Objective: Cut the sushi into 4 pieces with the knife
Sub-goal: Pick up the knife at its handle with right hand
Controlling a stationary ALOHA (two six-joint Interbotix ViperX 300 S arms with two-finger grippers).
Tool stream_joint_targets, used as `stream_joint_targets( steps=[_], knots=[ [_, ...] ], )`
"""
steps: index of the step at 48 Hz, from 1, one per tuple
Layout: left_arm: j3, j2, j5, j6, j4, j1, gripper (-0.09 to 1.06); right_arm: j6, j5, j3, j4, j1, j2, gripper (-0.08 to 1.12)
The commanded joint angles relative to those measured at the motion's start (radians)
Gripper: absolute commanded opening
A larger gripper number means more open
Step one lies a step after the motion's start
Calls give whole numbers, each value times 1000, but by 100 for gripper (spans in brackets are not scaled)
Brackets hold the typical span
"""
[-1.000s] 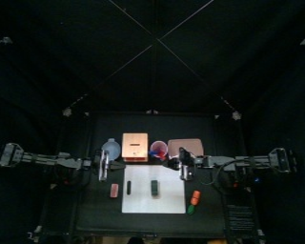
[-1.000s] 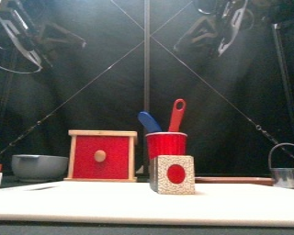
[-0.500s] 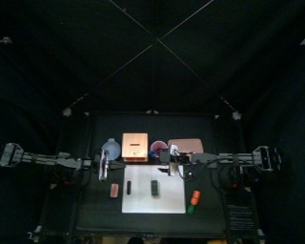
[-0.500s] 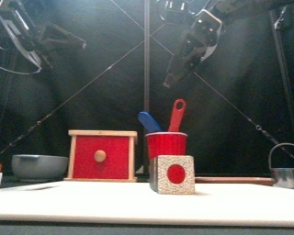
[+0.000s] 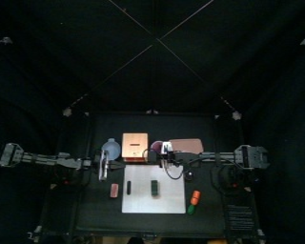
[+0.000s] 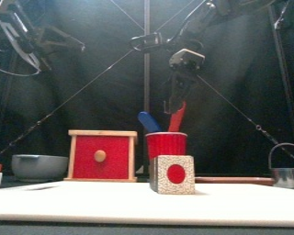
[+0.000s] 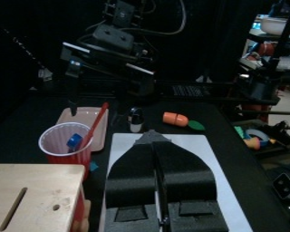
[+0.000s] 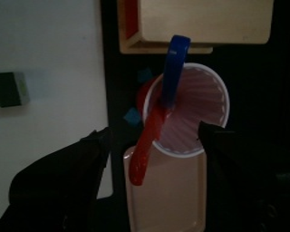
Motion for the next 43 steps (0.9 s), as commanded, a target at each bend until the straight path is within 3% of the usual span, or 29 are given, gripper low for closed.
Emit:
stream_joint_targets(
  steps=[1,32,36,43],
  knots=[
    [-11,3,-8,0,-2,2,-4,-2,44,-54,-17,-2,-3,103],
    [9,3,-6,0,-2,11,-4,-49,124,-107,3,-11,54,102],
    [11,2,-6,0,-2,14,-4,-52,124,-109,2,-12,55,97],
    [11,3,-6,0,-3,20,-4,-67,124,-109,14,-15,60,75]
  ],
)
